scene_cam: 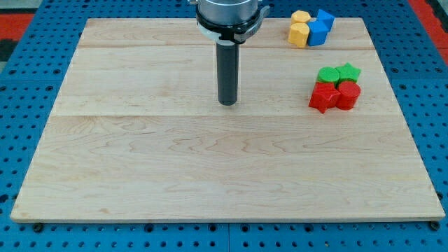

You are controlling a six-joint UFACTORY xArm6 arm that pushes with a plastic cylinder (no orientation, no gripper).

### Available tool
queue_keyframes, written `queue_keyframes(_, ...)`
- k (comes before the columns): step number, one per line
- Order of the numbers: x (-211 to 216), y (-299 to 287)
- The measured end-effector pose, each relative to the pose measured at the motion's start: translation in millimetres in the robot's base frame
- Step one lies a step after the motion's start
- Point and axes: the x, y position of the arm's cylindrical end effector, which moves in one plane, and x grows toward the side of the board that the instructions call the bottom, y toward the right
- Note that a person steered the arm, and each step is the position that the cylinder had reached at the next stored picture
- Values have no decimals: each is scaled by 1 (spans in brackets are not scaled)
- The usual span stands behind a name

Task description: Move the red blocks towards the center

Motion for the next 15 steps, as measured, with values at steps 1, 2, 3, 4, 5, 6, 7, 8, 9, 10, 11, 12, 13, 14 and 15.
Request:
queue_keyframes(1,2,1)
queue_keyframes(2,57,18)
queue_keyframes(3,91,74)
queue_keyframes(4,90,163)
queue_keyframes(5,59,247)
queue_keyframes(6,30,278)
queue_keyframes(7,3,255)
queue_keyframes(8,-8,194)
queue_keyframes(9,-8,124)
queue_keyframes(10,-8,95)
queue_keyframes(11,-8,122)
queue_keyframes(12,4,158)
queue_keyframes(13,8,213)
queue_keyframes(14,0,267)
queue_keyframes(15,-11,289)
